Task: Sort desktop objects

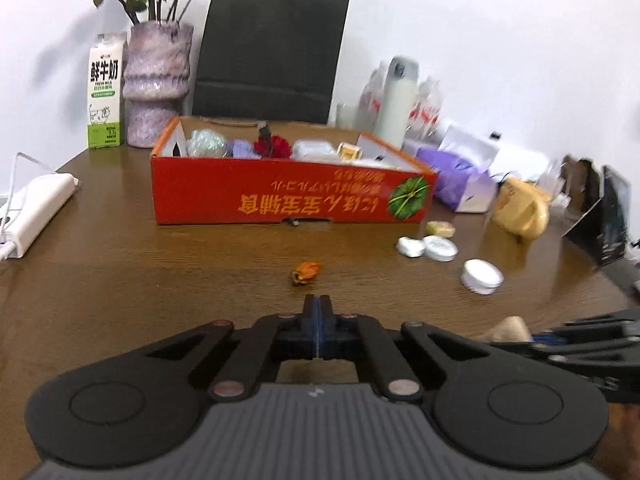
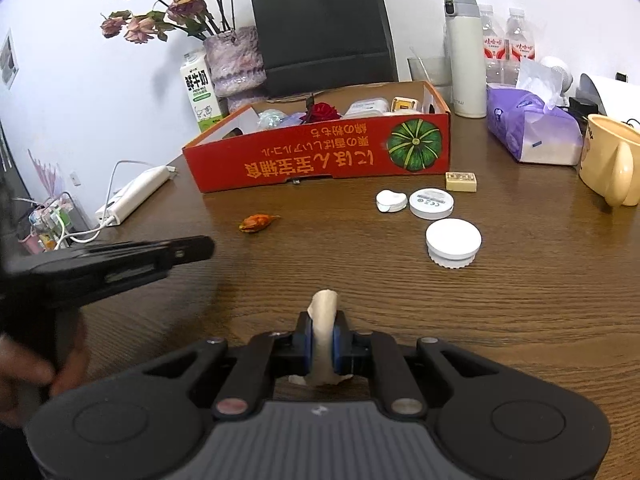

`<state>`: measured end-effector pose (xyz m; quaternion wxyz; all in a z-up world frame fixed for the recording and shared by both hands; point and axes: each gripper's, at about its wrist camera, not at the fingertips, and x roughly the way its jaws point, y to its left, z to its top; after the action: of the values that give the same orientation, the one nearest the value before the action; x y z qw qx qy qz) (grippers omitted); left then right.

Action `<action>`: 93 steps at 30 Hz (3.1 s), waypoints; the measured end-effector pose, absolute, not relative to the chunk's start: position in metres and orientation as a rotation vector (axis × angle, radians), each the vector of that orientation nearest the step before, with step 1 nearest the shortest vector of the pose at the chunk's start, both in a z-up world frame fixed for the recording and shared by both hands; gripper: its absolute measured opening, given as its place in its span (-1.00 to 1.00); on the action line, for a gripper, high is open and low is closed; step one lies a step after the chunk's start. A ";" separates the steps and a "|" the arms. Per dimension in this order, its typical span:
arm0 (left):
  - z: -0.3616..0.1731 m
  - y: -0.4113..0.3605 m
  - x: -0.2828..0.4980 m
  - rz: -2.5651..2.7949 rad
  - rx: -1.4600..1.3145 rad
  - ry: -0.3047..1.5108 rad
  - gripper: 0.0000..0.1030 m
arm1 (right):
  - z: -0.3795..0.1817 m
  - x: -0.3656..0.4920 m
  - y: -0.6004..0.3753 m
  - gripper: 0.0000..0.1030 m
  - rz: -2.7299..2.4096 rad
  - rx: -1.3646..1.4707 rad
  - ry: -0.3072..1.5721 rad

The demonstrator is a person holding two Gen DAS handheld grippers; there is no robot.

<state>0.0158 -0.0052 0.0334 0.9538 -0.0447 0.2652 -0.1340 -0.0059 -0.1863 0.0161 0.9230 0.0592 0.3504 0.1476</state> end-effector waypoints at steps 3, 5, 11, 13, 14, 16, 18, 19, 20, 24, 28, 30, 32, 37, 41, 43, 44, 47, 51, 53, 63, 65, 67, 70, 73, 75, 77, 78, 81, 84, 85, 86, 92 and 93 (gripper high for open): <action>0.038 -0.007 0.010 -0.304 -0.072 0.523 -0.93 | 0.016 -0.008 -0.184 -0.82 0.312 0.114 0.714; 0.040 -0.013 0.021 -0.306 -0.004 0.515 -0.53 | 0.015 -0.005 -0.182 -0.82 0.317 0.116 0.720; 0.027 -0.029 0.090 -0.355 0.098 0.588 -0.17 | 0.012 0.001 -0.182 -0.82 0.320 0.118 0.725; 0.018 -0.035 0.107 -0.346 0.122 0.631 -0.28 | 0.012 0.003 -0.185 -0.82 0.313 0.124 0.726; 0.016 -0.035 0.111 -0.342 0.116 0.641 -0.47 | 0.012 0.004 -0.186 -0.82 0.310 0.127 0.726; 0.016 -0.033 0.108 -0.345 0.097 0.646 -0.69 | 0.012 0.006 -0.189 -0.82 0.303 0.131 0.723; 0.019 -0.030 0.099 -0.312 0.075 0.660 -0.70 | 0.012 0.008 -0.191 -0.82 0.295 0.138 0.721; 0.022 -0.029 0.088 -0.286 0.075 0.642 -0.70 | 0.012 0.009 -0.191 -0.82 0.294 0.141 0.720; 0.025 -0.027 0.078 -0.277 0.070 0.618 -0.70 | 0.013 0.010 -0.192 -0.82 0.291 0.142 0.718; 0.051 -0.006 0.052 -0.270 -0.083 0.573 -0.70 | 0.025 0.010 -0.192 -0.82 0.297 0.150 0.678; 0.092 0.017 0.086 -0.256 -0.221 0.578 -0.70 | 0.066 0.036 -0.193 -0.82 0.328 0.166 0.602; 0.110 0.024 0.113 -0.249 -0.261 0.571 -0.70 | 0.091 0.062 -0.195 -0.82 0.358 0.176 0.564; 0.122 0.027 0.145 -0.222 -0.270 0.557 -0.70 | 0.111 0.094 -0.194 -0.82 0.360 0.164 0.556; 0.109 0.036 0.253 -0.122 -0.276 0.650 -0.70 | 0.121 0.211 -0.189 -0.82 0.297 0.177 0.651; 0.086 0.041 0.307 -0.084 -0.293 0.728 -0.69 | 0.095 0.290 -0.184 -0.82 0.263 0.174 0.785; 0.076 0.040 0.320 -0.088 -0.268 0.761 -0.69 | 0.077 0.314 -0.183 -0.76 0.246 0.183 0.840; 0.073 0.038 0.322 -0.084 -0.253 0.765 -0.68 | 0.070 0.322 -0.181 -0.75 0.245 0.177 0.861; 0.072 0.038 0.328 -0.083 -0.229 0.750 -0.16 | 0.056 0.337 -0.174 -0.56 0.275 0.154 0.915; 0.086 0.050 0.325 -0.062 -0.255 0.698 0.30 | 0.069 0.332 -0.172 0.34 0.283 0.174 0.841; 0.095 0.054 0.315 -0.069 -0.271 0.685 0.39 | 0.081 0.323 -0.175 0.38 0.276 0.163 0.793; 0.097 0.035 0.148 -0.050 -0.295 0.579 0.95 | 0.094 0.217 -0.178 0.60 0.195 0.059 0.710; 0.091 0.027 0.117 -0.026 -0.241 0.559 0.98 | 0.089 0.187 -0.173 0.62 0.193 0.032 0.690; 0.084 0.020 0.089 -0.036 -0.181 0.559 1.00 | 0.083 0.155 -0.168 0.63 0.195 0.008 0.682; 0.071 0.017 0.054 -0.071 -0.144 0.566 1.00 | 0.073 0.108 -0.160 0.67 0.206 -0.006 0.659; 0.051 0.016 0.026 -0.091 -0.122 0.600 1.00 | 0.056 0.062 -0.158 0.68 0.227 -0.028 0.640; 0.041 0.013 0.012 -0.103 -0.095 0.628 1.00 | 0.041 0.038 -0.157 0.68 0.243 -0.062 0.648; 0.037 0.012 -0.004 -0.109 -0.065 0.615 1.00 | 0.028 0.017 -0.161 0.68 0.239 -0.027 0.664; 0.036 0.011 -0.010 -0.106 -0.043 0.604 1.00 | 0.023 0.008 -0.164 0.68 0.241 0.004 0.677; 0.033 0.009 -0.026 -0.084 0.004 0.598 1.00 | 0.014 -0.022 -0.167 0.68 0.246 0.013 0.671; 0.026 0.007 -0.033 -0.104 -0.004 0.627 1.00 | 0.011 -0.043 -0.165 0.68 0.229 -0.029 0.635; 0.023 0.007 -0.033 -0.099 -0.007 0.639 1.00 | 0.010 -0.047 -0.165 0.68 0.231 -0.028 0.626; 0.021 0.007 -0.034 -0.093 -0.010 0.654 1.00 | 0.010 -0.049 -0.165 0.68 0.230 -0.017 0.622; 0.016 0.008 -0.030 -0.088 -0.032 0.688 1.00 | 0.007 -0.050 -0.158 0.68 0.190 -0.043 0.608; 0.016 0.008 -0.030 -0.086 -0.034 0.686 1.00 | 0.007 -0.049 -0.157 0.68 0.188 -0.046 0.608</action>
<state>-0.0302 0.0079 0.0165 0.9407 -0.0169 0.3361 -0.0422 -0.0490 -0.1571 0.0066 0.9496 -0.0229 0.2988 0.0925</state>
